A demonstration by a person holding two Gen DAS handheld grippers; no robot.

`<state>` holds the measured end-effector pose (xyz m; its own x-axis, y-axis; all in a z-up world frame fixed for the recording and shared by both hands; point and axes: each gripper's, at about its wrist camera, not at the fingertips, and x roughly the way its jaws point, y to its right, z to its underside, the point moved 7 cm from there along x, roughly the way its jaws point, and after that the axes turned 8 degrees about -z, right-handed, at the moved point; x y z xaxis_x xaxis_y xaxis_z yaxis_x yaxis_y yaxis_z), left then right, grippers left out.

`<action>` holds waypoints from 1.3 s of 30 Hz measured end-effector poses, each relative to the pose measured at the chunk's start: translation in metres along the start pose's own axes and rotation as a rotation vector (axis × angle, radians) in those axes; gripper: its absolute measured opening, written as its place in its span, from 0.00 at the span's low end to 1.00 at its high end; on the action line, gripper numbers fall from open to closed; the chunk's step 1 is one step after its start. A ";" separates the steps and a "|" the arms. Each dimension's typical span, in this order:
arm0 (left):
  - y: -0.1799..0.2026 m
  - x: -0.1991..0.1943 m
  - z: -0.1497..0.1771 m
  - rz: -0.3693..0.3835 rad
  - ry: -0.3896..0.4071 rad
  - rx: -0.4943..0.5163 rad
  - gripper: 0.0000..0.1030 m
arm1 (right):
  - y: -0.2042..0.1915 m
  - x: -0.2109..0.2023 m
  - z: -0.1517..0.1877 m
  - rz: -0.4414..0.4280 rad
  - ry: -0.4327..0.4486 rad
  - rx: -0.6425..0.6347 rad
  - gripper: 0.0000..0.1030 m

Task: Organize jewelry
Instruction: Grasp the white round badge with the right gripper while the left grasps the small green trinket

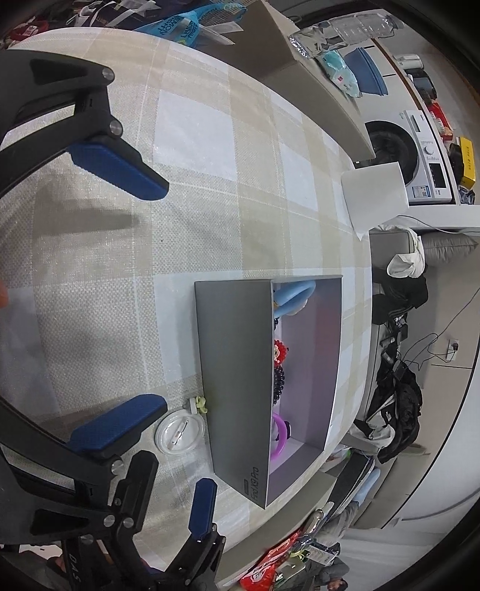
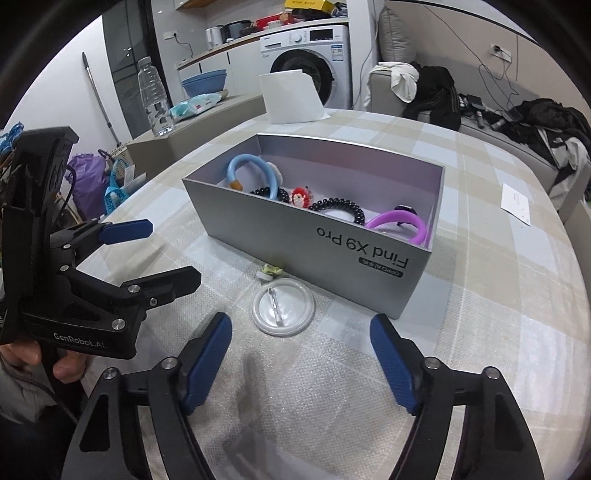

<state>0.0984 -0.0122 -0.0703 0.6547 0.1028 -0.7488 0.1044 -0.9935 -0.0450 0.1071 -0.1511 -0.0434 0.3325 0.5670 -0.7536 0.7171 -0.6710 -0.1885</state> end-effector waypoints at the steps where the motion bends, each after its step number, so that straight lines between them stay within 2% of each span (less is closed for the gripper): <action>1: -0.001 0.000 0.000 0.002 -0.001 -0.004 0.99 | -0.002 0.001 0.000 0.000 -0.004 -0.006 0.72; 7: -0.011 0.000 0.003 0.005 -0.015 -0.038 0.99 | -0.011 0.015 -0.002 -0.004 -0.040 -0.039 0.60; 13: -0.013 -0.003 0.003 0.013 -0.014 -0.050 0.99 | -0.016 0.022 -0.005 0.051 -0.047 -0.077 0.53; 17: -0.012 -0.003 0.001 0.018 -0.008 -0.041 0.99 | -0.019 0.025 -0.008 0.062 -0.040 -0.093 0.40; 24: -0.008 -0.003 0.004 0.011 -0.022 -0.023 0.99 | -0.019 0.022 -0.004 0.054 -0.032 -0.095 0.39; 33: 0.014 -0.005 0.003 0.046 -0.016 0.049 0.99 | -0.002 -0.012 0.006 0.024 0.026 -0.024 0.38; 34: 0.018 -0.005 0.002 0.056 -0.016 0.062 0.97 | 0.000 -0.014 0.006 0.026 0.031 -0.018 0.38; 35: 0.021 -0.005 0.002 0.065 -0.016 0.076 0.88 | 0.002 -0.017 0.005 0.026 0.036 -0.012 0.37; 36: 0.024 -0.005 0.001 0.074 -0.019 0.087 0.84 | 0.005 -0.019 0.005 0.024 0.039 -0.003 0.24; 37: 0.028 -0.003 0.001 0.084 -0.028 0.099 0.75 | 0.007 -0.019 0.005 0.023 0.034 0.006 0.17; 38: 0.032 -0.001 0.001 0.093 -0.040 0.109 0.70 | 0.010 -0.019 0.005 0.022 0.032 0.016 0.14; 39: 0.034 0.001 0.002 0.100 -0.047 0.114 0.70 | 0.011 -0.019 0.005 0.022 0.032 0.019 0.16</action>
<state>0.1016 -0.0462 -0.0741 0.6217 0.0029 -0.7832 -0.0472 -0.9980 -0.0411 0.1055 -0.1714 -0.0349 0.3674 0.5670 -0.7373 0.6976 -0.6923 -0.1848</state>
